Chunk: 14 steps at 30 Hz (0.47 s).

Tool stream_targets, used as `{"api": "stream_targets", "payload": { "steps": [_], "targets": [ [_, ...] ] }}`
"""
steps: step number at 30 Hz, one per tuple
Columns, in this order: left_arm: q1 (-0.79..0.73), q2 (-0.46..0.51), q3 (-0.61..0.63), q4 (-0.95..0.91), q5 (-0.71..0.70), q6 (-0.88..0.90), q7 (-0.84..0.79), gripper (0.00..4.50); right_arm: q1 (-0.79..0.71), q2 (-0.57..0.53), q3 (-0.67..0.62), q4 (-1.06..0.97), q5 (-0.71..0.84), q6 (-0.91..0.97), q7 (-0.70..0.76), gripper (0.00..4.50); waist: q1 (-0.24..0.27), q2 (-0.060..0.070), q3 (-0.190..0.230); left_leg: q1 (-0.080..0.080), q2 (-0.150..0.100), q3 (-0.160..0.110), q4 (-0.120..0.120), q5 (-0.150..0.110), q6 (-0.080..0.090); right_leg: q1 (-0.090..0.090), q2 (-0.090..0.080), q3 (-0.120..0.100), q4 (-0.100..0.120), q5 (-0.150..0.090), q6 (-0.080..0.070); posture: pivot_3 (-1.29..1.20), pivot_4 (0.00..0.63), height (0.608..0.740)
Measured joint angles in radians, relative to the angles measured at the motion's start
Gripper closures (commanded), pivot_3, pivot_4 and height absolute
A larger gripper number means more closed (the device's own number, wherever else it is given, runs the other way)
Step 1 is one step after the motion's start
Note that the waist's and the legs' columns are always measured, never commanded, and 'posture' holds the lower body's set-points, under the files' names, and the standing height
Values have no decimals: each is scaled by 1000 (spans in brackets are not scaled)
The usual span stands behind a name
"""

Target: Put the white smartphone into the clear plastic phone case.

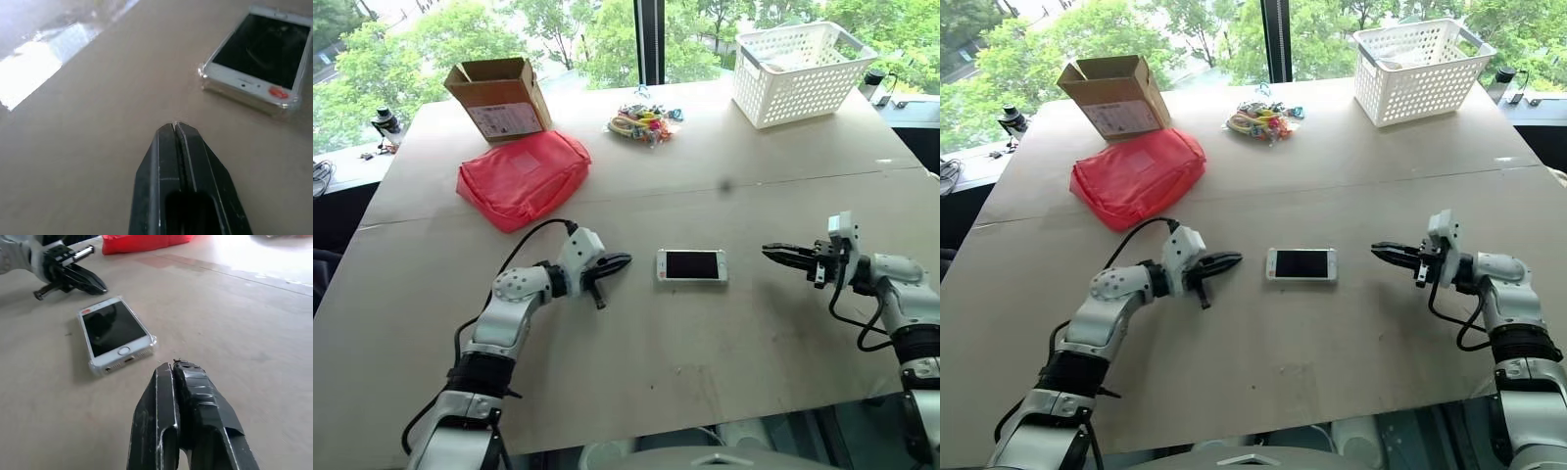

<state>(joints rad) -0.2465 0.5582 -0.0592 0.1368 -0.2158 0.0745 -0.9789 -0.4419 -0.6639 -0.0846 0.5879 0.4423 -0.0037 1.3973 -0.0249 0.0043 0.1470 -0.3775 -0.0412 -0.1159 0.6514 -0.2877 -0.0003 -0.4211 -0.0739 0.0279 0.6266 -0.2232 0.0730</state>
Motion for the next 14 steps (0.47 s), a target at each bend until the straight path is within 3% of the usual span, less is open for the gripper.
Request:
{"api": "stream_targets", "payload": {
  "steps": [3,7,8,10,11,14],
  "targets": [
    [22,31,30,-24,-38,62,-12,3563,2,-43,-21,13,-3,-4,14,2067,7,1,2,0,0,0,0,-1,2,0,1,0,1,0,0,0,150,740],
    [54,62,63,-51,-65,99,-20,1740,17,-75,-41,3,-3,-5,30,242,7,1,3,0,0,1,1,0,1,0,2,0,1,1,0,0,150,740],
    [77,77,70,-71,-75,103,-31,1308,28,-86,-42,-10,-3,-1,37,0,7,1,3,0,0,1,1,0,0,0,2,0,1,1,0,0,150,740],
    [97,88,72,-94,-85,107,-41,742,34,-90,-43,-27,-3,0,39,0,7,1,4,0,1,2,1,0,0,0,2,0,1,1,0,0,150,740],
    [106,90,75,-107,-90,108,-44,185,35,-90,-43,-37,-3,3,40,0,7,1,4,0,1,1,1,0,0,0,2,0,1,1,0,0,150,740],
    [120,94,91,-138,-102,103,-48,43,38,-91,-43,-70,-3,14,39,0,10,1,5,0,1,1,2,0,0,0,2,0,1,1,0,0,150,740]
  ]
}}
